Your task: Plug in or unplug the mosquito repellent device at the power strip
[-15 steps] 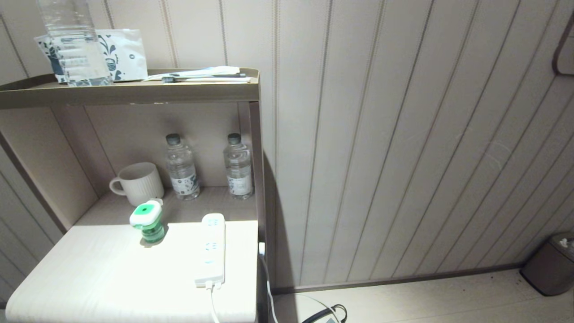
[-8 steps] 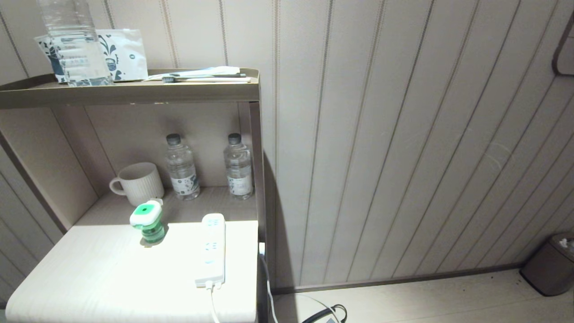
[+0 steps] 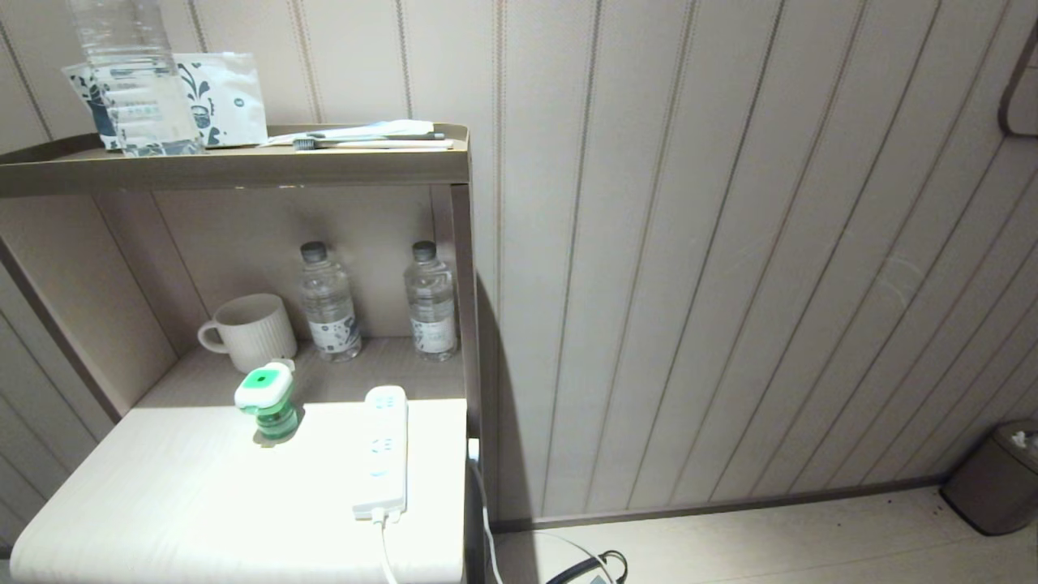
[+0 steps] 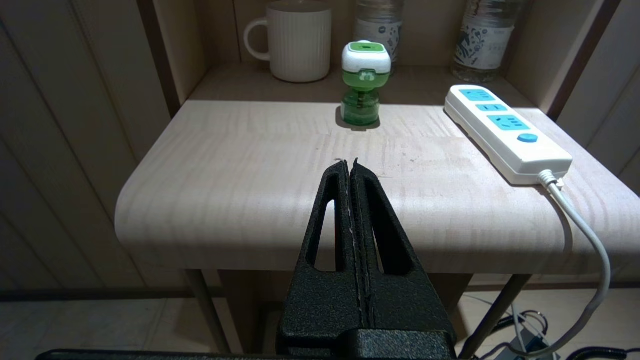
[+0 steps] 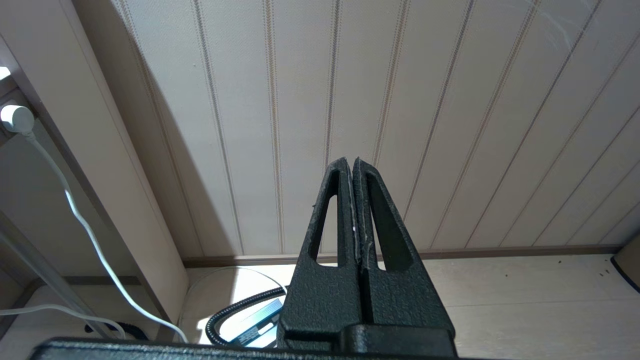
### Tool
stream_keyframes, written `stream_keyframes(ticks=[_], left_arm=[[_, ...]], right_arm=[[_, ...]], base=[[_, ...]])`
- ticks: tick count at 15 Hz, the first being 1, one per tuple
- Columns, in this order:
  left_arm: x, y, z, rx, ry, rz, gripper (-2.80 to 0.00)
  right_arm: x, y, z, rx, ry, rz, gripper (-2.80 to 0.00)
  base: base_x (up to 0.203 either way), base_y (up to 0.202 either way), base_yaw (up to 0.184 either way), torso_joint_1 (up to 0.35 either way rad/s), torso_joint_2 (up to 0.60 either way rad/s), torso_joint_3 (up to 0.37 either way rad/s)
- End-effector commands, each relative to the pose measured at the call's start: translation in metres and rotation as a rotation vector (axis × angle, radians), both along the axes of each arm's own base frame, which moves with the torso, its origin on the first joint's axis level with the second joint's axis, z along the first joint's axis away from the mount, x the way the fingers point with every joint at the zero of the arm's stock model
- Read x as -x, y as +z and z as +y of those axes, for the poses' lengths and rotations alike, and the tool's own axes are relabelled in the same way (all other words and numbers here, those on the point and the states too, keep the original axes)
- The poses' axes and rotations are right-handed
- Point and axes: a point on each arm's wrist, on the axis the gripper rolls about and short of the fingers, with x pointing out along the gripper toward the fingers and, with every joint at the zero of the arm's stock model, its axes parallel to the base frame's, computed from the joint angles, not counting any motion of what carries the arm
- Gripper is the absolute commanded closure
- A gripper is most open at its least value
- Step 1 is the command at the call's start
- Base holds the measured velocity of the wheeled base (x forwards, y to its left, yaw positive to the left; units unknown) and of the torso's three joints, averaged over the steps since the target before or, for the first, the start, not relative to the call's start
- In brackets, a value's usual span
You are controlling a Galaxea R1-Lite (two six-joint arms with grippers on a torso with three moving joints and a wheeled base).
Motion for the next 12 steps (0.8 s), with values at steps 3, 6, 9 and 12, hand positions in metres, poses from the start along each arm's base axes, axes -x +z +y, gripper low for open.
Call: stream_keyframes(ticks=[3,6,9,12], left_arm=[[-0.0001,0.0001,0.0000,0.000,0.001,0.001,0.00],[-0.0001,0.0001,0.0000,0.000,0.001,0.001,0.00],[-0.0001,0.0001,0.0000,0.000,0.001,0.001,0.00],[-0.0001,0.0001,0.0000,0.000,0.002,0.001,0.00]], right_arm=[[-0.0001,0.0000,0.0000,0.000,0.000,0.002,0.00],[-0.0001,0.0001,0.0000,-0.014,0.000,0.000,0.00],[-0.0004,0.0002,0.0000,-0.029,-0.006,0.004,0.00],[-0.0004,0.0002,0.0000,-0.031,-0.008,0.004,0.00]], base=[[0.000,0.000,0.000,0.000,0.00,0.000],[0.000,0.000,0.000,0.000,0.00,0.000],[0.000,0.000,0.000,0.000,0.00,0.000],[0.000,0.000,0.000,0.000,0.00,0.000]])
